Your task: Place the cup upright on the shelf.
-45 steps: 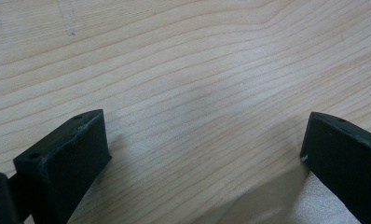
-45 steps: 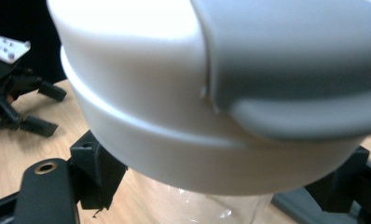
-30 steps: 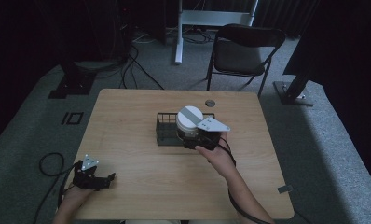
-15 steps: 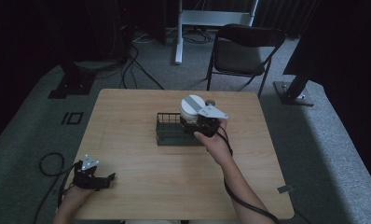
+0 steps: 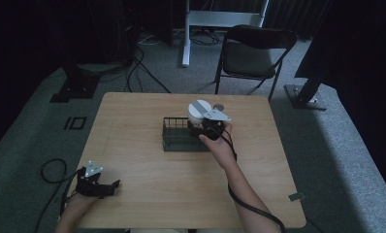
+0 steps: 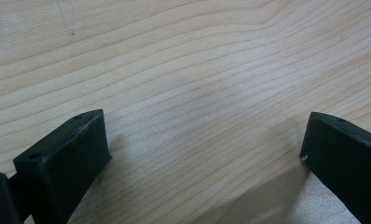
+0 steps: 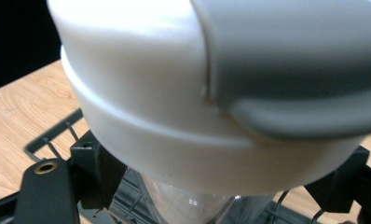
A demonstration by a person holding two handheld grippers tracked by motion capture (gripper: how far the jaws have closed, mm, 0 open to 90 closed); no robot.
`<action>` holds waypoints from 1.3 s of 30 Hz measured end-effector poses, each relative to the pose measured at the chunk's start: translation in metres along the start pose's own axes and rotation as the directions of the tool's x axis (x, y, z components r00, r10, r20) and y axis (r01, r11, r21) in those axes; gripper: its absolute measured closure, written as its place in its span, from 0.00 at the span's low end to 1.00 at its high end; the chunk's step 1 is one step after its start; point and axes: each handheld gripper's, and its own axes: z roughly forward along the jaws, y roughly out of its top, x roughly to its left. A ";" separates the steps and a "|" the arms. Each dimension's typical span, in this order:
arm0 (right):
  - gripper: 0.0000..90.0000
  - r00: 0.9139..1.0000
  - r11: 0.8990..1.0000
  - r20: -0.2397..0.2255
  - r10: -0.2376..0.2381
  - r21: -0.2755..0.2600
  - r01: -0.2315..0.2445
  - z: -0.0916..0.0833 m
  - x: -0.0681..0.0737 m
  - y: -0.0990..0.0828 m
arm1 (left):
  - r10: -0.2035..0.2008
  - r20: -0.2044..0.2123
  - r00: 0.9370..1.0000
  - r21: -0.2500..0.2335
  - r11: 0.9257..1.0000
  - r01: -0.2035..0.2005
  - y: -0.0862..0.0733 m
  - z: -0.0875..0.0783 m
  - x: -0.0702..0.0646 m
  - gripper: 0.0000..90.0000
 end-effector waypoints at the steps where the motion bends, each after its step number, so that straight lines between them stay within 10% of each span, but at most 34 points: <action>1: 0.21 1.000 1.000 0.008 0.000 0.005 0.000 0.002 0.000 -0.001 | 0.000 0.000 1.000 0.000 1.000 0.000 0.000 0.000 0.000 0.01; 39: 0.21 1.000 0.986 0.001 0.030 0.164 -0.030 0.035 0.011 -0.008 | 0.001 0.000 1.000 0.001 1.000 -0.001 0.000 0.000 0.000 0.01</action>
